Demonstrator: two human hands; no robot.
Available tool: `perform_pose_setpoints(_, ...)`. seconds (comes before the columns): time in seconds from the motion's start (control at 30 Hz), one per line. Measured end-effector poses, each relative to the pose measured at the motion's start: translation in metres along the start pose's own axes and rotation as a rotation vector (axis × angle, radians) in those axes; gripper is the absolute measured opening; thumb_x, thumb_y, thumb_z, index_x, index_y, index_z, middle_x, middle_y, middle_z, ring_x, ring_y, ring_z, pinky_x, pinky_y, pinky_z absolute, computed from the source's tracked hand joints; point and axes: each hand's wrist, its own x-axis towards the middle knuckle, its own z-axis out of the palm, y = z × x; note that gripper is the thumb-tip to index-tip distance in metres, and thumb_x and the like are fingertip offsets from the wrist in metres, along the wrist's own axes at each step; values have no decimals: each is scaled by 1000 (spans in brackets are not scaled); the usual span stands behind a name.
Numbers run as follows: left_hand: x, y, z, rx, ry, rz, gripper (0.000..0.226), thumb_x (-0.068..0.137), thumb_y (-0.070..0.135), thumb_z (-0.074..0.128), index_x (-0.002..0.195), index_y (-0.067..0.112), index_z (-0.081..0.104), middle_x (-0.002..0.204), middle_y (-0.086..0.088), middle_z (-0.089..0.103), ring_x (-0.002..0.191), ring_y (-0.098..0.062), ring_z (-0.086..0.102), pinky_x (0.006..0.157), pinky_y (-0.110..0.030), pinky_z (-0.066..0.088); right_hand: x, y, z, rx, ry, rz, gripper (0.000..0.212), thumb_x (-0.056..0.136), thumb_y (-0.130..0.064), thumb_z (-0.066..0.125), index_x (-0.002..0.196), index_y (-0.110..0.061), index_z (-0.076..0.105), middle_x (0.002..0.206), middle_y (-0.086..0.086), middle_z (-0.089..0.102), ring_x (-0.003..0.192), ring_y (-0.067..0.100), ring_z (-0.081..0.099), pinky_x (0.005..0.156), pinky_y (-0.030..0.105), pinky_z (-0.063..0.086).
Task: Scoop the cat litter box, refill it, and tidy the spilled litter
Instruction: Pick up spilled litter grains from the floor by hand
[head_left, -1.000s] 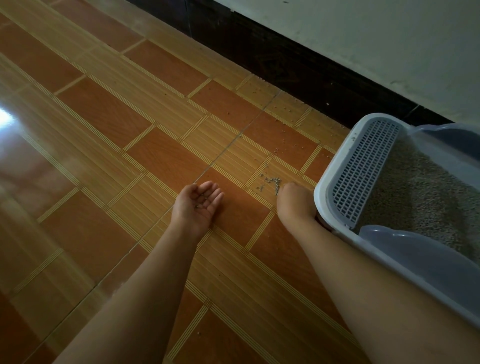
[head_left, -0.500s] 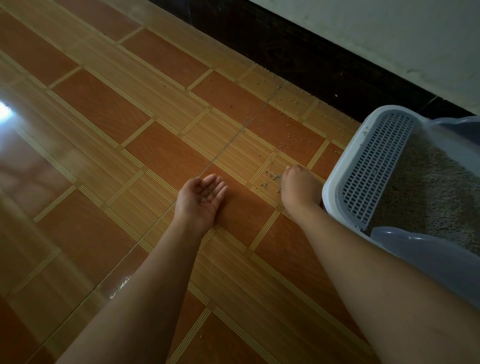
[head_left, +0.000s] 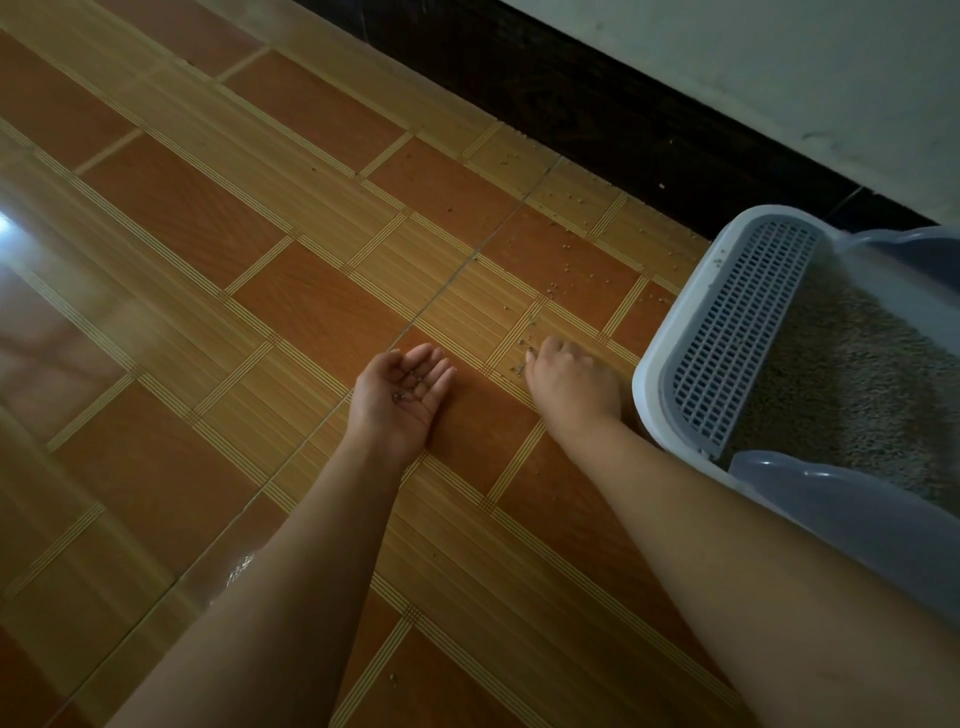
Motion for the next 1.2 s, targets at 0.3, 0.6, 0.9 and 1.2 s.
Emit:
perform_pose_setpoints(0.3,-4,2,1,16,5,18,60,97,15,38,49,0,69,61,-11,68,55,-18,69,60,-28,59,-11,-4,1,18,39,-85,49,100,-42,23,110,-2,50,95,11,63,78,22,64,51,27,40)
perform_pose_setpoints(0.6,-8,2,-1,3,32,18,37,97,15,37,76,-3,62,60,-11,68,55,-18,69,57,-27,59,-17,-10,1,-19,-8,-146,33,101,-15,30,123,5,44,105,16,65,85,23,67,56,25,45)
perform_pose_setpoints(0.9,-12,4,-7,-2,40,24,36,97,16,37,77,-2,61,59,-10,68,53,-17,68,55,-26,58,-17,-10,-5,423,-58,70,28,101,-21,29,106,-4,51,79,5,56,64,14,54,47,20,37)
perform_pose_setpoints(1.2,-15,4,-9,-18,47,33,38,97,17,36,74,1,60,56,-8,66,50,-15,66,51,-24,56,-16,-2,-34,2290,-321,654,33,96,-11,36,63,-14,37,45,-6,33,34,5,26,32,16,19)
